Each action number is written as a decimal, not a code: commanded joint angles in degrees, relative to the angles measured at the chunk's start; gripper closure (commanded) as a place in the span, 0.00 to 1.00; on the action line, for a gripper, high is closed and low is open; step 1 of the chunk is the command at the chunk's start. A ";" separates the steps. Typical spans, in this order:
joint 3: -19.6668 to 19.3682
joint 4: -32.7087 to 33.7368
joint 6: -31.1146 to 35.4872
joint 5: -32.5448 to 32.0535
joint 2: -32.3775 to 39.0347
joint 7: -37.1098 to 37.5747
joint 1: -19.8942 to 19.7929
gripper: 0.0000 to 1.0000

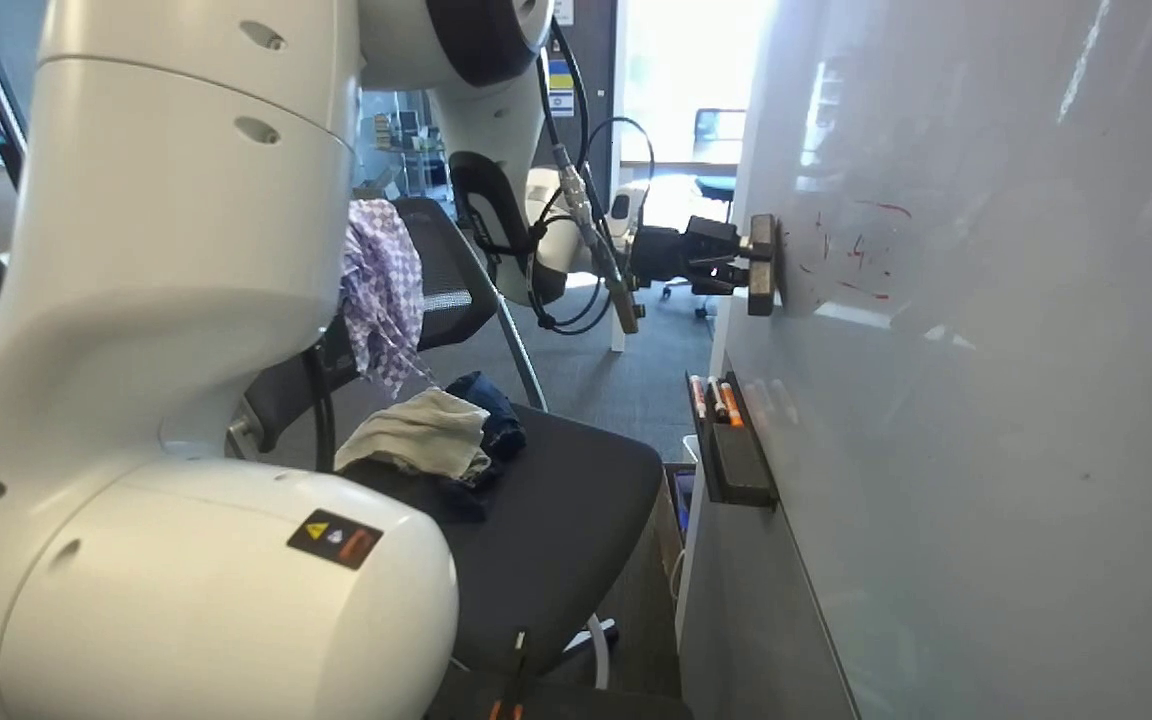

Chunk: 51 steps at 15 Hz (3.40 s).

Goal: Use the duster to erase the markings on the board

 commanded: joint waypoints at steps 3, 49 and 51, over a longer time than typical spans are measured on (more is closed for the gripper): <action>0.78 5.03 1.40 3.45 0.91 -5.14 -0.50 0.69; -1.49 -39.92 55.48 34.58 -36.19 -68.23 -2.78 0.69; -0.65 -39.38 55.96 39.74 -35.11 -74.31 -0.78 0.69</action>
